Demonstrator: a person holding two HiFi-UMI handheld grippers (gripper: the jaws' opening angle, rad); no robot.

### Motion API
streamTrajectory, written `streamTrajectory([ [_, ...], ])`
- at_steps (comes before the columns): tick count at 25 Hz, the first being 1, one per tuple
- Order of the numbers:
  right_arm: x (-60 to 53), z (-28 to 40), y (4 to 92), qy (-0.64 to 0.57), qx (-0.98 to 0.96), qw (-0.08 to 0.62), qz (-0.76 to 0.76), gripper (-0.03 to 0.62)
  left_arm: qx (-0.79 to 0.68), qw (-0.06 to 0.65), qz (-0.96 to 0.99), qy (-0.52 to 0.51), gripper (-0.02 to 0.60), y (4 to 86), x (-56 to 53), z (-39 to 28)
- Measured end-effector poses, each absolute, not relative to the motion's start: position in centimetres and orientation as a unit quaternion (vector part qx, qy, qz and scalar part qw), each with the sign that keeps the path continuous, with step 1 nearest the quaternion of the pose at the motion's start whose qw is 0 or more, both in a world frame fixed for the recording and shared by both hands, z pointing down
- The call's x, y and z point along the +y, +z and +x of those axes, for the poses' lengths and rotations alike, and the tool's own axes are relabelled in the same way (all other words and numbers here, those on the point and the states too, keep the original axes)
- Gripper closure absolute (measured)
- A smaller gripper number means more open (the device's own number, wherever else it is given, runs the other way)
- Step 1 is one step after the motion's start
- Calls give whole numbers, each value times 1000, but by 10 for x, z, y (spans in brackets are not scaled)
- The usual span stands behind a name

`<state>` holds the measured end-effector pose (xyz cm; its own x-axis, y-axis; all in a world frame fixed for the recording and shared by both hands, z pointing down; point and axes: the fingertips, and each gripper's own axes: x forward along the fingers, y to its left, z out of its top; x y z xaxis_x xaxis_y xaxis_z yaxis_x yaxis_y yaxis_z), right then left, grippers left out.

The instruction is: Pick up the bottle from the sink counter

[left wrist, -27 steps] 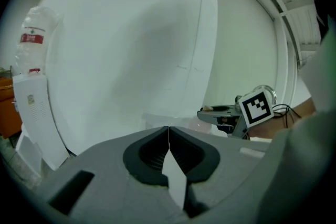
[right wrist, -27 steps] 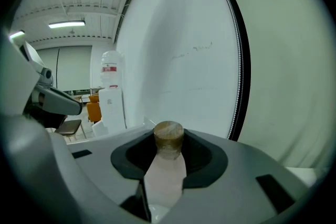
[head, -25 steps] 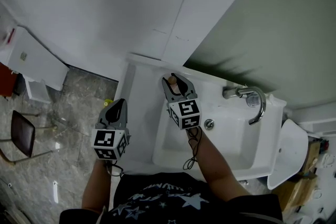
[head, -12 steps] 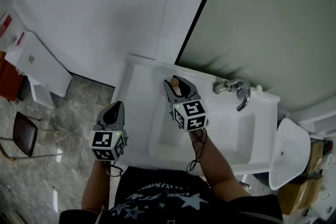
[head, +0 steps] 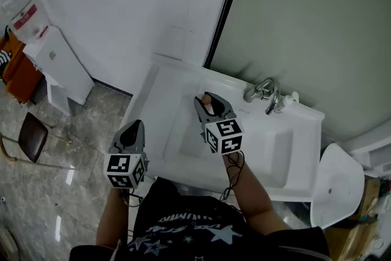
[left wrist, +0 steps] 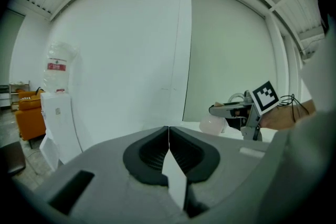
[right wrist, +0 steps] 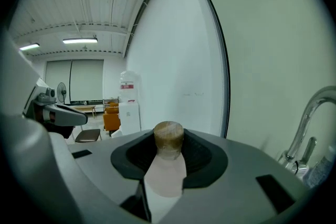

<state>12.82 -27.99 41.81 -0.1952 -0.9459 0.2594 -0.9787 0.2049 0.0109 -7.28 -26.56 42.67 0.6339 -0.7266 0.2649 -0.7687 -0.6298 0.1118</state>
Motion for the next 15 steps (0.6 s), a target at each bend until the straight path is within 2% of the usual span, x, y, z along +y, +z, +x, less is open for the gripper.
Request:
streamTrajectory([
  [15, -144, 126, 419, 63, -810, 111, 572, 454, -478, 101, 869, 80, 561, 428, -110, -81],
])
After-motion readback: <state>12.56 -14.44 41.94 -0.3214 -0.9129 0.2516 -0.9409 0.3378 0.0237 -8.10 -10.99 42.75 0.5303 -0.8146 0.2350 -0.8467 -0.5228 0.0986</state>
